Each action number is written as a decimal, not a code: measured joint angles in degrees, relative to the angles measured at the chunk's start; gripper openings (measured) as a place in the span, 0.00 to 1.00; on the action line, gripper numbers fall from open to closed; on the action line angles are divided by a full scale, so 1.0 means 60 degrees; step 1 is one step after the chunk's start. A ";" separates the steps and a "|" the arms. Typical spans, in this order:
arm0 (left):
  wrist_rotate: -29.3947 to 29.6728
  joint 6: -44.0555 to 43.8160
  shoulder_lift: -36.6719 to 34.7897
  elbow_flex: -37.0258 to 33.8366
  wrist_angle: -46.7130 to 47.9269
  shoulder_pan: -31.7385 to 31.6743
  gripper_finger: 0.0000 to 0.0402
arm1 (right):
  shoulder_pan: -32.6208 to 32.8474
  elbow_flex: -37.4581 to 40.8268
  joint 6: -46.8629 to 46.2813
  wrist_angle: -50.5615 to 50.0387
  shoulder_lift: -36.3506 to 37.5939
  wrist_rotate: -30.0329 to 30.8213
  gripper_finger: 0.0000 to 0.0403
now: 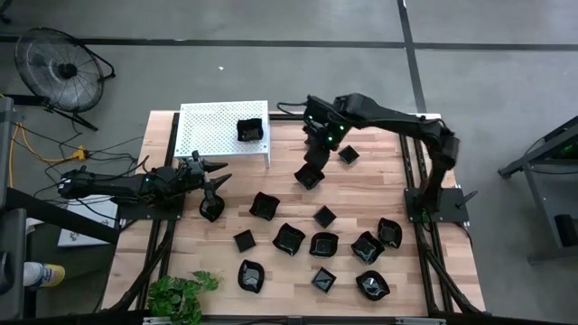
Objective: Pick & Place Mini shaped plates
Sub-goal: Stack the black distorted square plate on top of the black distorted square plate on the shelf
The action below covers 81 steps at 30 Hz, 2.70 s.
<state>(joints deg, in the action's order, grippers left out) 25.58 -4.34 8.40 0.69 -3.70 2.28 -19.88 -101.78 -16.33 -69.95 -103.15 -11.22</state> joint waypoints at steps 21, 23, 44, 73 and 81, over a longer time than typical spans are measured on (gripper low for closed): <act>-0.0031 -0.0001 -0.0004 0.0000 -0.0009 -0.0004 0.46 | -0.0742 0.3519 -0.0481 0.2651 -0.0253 0.0226 0.36; -0.0029 -0.0003 0.0000 0.0000 0.0004 -0.0003 0.46 | -0.0732 0.3519 -0.0473 0.2829 -0.0488 0.0243 0.38; -0.0048 0.0000 -0.0004 0.0000 0.0000 0.0000 0.46 | -0.0619 0.3511 -0.0411 0.3636 -0.1861 0.0280 0.48; -0.0095 -0.0001 -0.0001 0.0000 0.0000 -0.0002 0.46 | -0.0625 0.3511 -0.0202 0.3380 -0.1902 0.0277 0.08; -0.0092 -0.0004 -0.0003 0.0000 0.0000 0.0000 0.46 | -0.0626 0.3508 -0.0272 0.3327 -0.1888 0.0311 0.01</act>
<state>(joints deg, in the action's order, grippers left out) 25.03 -4.36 8.38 0.69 -3.70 2.28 -23.64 -80.73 -17.97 -49.99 -114.48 -9.35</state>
